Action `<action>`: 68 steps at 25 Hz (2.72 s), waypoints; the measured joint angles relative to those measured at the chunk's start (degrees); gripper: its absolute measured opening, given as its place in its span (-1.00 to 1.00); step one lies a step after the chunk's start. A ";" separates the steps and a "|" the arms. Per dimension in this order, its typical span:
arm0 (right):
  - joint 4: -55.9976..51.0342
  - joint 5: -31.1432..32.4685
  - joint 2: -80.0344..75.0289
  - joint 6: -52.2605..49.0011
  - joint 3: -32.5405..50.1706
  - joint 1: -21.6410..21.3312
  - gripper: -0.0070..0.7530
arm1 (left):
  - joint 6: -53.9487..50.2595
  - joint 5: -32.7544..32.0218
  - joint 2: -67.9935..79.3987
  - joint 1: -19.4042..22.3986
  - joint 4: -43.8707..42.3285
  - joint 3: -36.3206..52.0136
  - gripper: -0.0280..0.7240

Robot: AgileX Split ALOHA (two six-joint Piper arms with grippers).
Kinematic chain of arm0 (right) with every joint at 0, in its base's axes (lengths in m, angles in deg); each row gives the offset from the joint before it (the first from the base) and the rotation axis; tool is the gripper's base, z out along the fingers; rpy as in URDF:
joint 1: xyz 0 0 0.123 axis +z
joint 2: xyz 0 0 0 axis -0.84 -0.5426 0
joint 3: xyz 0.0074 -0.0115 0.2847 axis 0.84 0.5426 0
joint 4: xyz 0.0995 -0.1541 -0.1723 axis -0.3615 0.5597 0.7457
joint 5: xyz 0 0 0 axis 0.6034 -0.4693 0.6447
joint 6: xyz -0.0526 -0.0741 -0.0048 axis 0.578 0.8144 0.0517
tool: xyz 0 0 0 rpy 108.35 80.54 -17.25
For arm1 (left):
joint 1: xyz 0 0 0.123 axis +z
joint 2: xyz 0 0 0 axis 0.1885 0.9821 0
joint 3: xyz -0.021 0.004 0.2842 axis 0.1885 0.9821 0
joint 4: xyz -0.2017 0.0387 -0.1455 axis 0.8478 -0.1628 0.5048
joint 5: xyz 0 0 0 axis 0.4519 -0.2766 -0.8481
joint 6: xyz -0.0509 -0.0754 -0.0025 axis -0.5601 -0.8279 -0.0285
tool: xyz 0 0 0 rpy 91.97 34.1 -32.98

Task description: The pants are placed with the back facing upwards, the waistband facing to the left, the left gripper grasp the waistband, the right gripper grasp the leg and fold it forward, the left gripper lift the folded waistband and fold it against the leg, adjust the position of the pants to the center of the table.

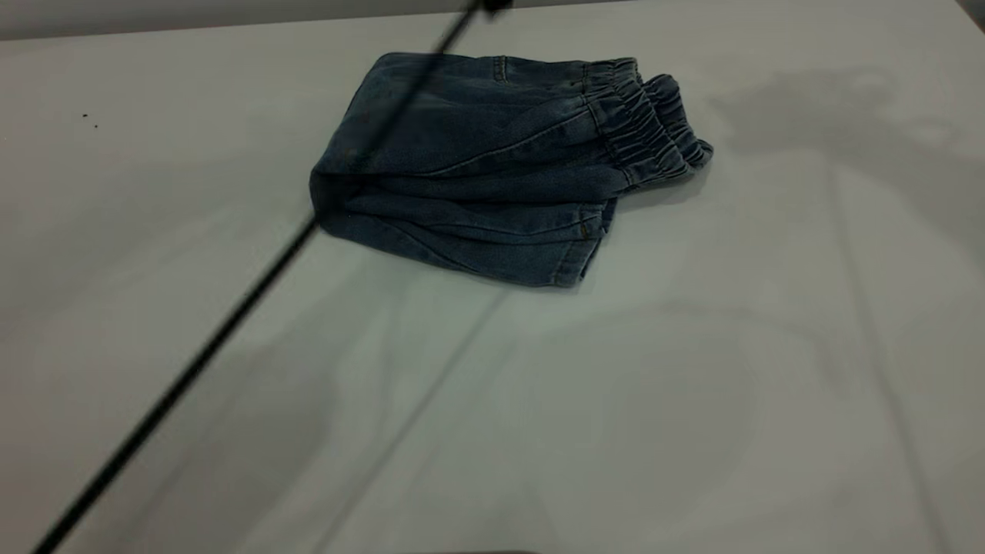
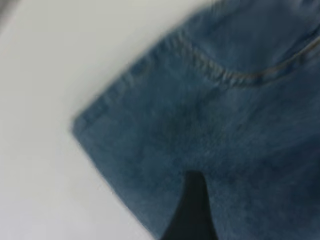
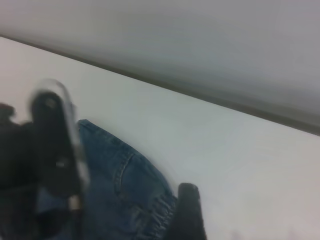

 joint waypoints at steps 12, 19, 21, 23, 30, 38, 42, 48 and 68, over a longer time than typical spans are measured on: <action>0.00 1.09 3.55 0.00 0.00 0.00 0.46 | 1.38 0.00 10.60 0.00 6.63 0.04 0.38; 0.00 3.81 7.46 0.00 0.00 0.00 0.46 | -14.63 0.00 10.64 -0.24 16.13 0.04 0.34; 0.00 4.63 8.77 0.00 0.00 0.00 0.46 | -15.11 0.00 10.44 -0.53 16.25 0.04 0.34; 0.00 6.02 10.10 0.00 0.00 0.00 0.46 | -15.11 0.00 9.32 -0.65 15.75 0.04 0.34; -1.25 15.68 20.77 -2.47 0.00 0.00 0.46 | -15.69 0.00 -5.59 -0.70 6.18 0.04 0.34; 1.42 26.94 38.59 -9.76 4.59 0.00 0.46 | -16.20 0.00 -33.04 -0.70 4.28 18.77 0.34; 2.51 27.20 47.27 -10.69 18.06 0.00 0.46 | -16.31 0.00 -48.86 -0.70 2.37 38.40 0.34; 3.07 27.39 64.01 -10.74 38.08 0.00 0.46 | -16.31 0.00 -70.88 -0.70 2.25 63.81 0.34; 15.10 22.69 106.39 -14.98 73.61 0.00 0.46 | -16.53 3.01 -112.70 -0.70 1.98 108.38 0.34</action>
